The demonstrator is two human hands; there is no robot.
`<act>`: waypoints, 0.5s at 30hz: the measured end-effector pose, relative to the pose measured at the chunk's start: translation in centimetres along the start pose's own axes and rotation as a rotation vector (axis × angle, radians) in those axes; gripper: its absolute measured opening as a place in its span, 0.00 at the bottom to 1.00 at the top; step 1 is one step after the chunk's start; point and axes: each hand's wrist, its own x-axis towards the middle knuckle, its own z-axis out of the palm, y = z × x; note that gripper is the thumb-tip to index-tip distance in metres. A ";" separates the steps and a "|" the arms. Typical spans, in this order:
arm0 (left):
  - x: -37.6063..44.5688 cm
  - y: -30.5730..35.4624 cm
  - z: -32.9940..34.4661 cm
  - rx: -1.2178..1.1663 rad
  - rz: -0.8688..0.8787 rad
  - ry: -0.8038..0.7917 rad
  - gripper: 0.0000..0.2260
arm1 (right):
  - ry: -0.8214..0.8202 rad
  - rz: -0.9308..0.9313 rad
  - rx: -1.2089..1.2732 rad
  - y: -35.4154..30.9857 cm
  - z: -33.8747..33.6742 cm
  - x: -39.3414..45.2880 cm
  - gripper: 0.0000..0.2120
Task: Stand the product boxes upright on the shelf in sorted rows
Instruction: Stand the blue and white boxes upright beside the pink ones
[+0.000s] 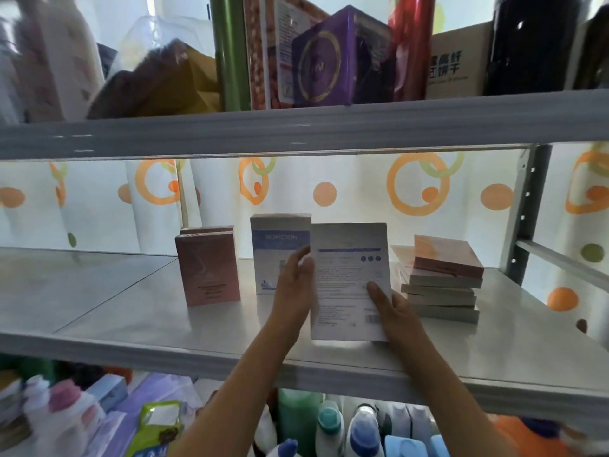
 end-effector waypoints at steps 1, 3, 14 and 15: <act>-0.5 -0.9 0.1 0.018 -0.009 -0.025 0.12 | 0.009 -0.003 -0.010 0.3 0.0 0.0 0.18; -1.7 -2.4 0.5 0.038 -0.026 -0.069 0.13 | 0.019 -0.012 -0.017 0.9 0.0 -0.1 0.18; -2.2 -4.2 0.7 -0.024 -0.044 -0.149 0.15 | 0.038 -0.041 0.046 1.8 -0.6 -0.2 0.19; -2.2 -4.2 0.7 -0.035 -0.047 -0.149 0.15 | 0.038 -0.040 0.042 1.9 -0.6 -0.1 0.19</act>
